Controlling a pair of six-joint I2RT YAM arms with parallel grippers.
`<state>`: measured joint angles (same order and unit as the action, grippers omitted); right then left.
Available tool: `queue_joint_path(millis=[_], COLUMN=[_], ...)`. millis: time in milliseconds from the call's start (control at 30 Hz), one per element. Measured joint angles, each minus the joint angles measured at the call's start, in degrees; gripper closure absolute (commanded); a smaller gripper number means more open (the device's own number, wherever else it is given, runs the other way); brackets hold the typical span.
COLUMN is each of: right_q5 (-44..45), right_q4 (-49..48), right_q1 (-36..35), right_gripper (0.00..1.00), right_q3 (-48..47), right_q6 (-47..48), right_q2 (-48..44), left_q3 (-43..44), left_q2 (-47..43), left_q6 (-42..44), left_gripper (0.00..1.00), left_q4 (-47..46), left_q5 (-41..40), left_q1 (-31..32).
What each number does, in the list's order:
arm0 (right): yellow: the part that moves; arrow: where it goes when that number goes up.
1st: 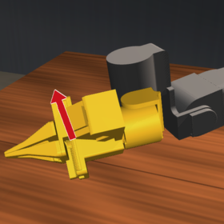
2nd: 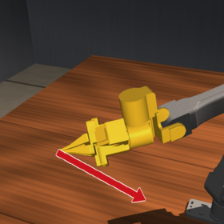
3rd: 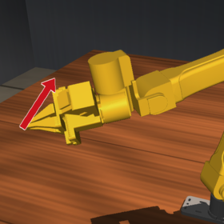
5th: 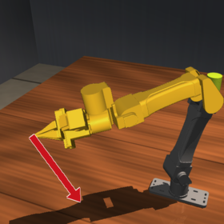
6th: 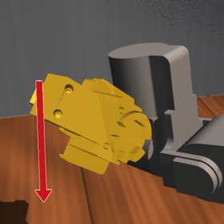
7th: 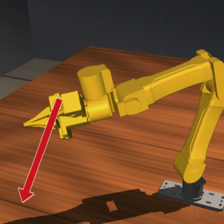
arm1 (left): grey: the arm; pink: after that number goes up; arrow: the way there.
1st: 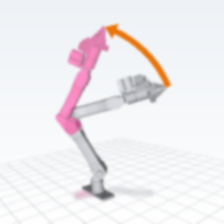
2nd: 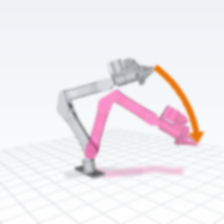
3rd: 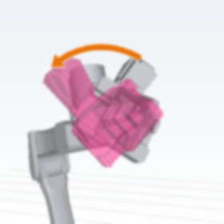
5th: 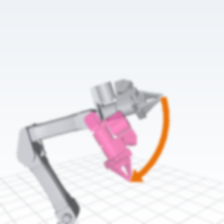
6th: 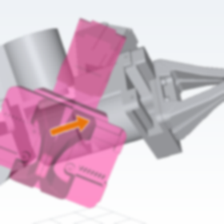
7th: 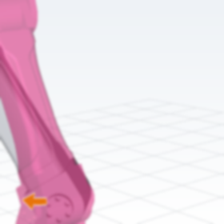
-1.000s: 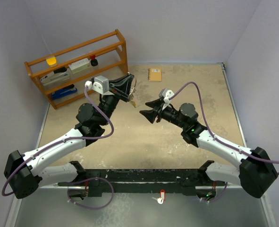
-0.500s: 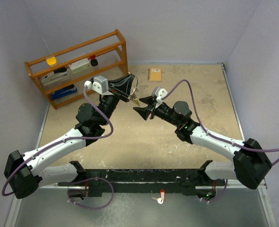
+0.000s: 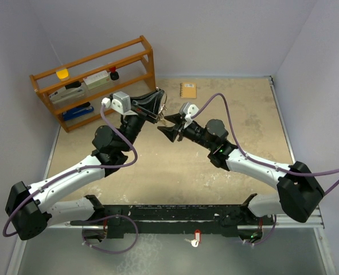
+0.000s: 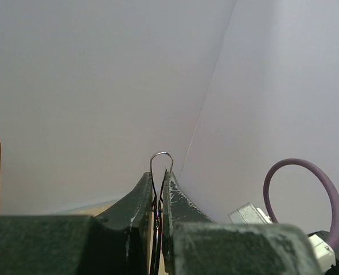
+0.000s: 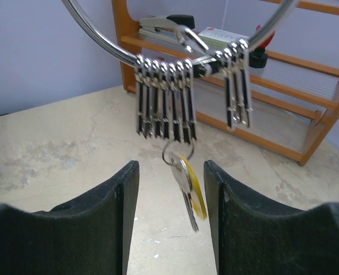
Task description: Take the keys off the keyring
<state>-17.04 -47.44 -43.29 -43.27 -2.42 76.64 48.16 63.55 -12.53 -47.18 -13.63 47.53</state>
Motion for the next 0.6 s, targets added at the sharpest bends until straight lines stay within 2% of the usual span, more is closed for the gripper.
queue_joint_path(millis=[500,600], right_q5=[0.0,0.0], right_q4=[-0.7,-1.2], right_q1=[-0.7,-0.9], right_gripper=[0.55,0.62], right_q3=[0.0,-0.2], right_q6=[0.0,0.0], right_q2=[0.3,1.1], left_q3=[0.2,0.3], left_q2=[1.0,1.1], left_q6=[-0.4,-0.4], left_gripper=[1.00,1.00], left_q4=[-1.6,-1.7], left_q5=[0.3,0.3], left_q1=[0.0,0.0])
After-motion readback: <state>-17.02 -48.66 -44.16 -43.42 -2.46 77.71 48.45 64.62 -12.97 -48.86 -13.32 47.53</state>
